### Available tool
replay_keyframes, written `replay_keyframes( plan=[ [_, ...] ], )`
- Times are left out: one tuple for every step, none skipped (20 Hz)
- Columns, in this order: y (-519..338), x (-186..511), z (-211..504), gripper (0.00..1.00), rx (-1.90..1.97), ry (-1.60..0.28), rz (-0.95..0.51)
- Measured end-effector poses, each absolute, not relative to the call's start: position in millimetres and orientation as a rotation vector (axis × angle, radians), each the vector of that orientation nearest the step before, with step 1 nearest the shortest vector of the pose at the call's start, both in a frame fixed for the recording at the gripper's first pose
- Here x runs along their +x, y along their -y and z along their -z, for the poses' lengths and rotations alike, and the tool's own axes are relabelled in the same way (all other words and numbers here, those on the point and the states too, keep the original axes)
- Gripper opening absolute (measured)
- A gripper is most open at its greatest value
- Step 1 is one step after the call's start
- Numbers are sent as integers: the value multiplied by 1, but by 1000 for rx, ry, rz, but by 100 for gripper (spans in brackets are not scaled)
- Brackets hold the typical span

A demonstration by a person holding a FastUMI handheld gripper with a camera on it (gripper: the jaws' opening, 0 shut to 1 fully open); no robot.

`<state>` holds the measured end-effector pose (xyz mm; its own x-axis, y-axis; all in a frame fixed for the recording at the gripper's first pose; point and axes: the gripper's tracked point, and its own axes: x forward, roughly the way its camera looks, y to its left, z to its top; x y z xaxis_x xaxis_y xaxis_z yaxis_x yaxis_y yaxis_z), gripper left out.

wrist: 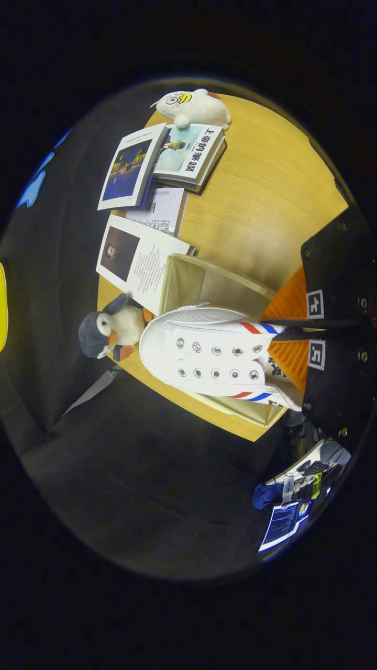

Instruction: Open the storage box then place both shoes into the box .Put the left shoe in first, then the right shoe, with the right side of both shoes facing outward in a uniform manner.

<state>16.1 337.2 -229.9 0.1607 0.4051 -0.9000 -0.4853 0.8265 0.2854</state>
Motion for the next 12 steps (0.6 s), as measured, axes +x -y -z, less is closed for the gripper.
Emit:
replay_keyframes(
  plan=[
    [-339,18,233,0,-90,-1257,-629],
    [-339,19,237,0,-103,-1252,-621],
    [-344,18,237,4,-93,-1246,-632],
    [-352,15,235,13,-65,-1230,-657],
    [-356,20,224,42,-50,-1197,-665],
    [-349,30,210,71,-79,-1149,-649],
    [-345,38,209,100,-99,-1106,-638],
    [-342,43,205,100,-115,-1064,-628],
    [-337,45,195,100,-117,-1033,-623],
    [-332,46,185,100,-114,-1006,-616],
    [-326,49,173,100,-103,-973,-609],
    [-321,50,165,100,-97,-944,-598]
  ],
)
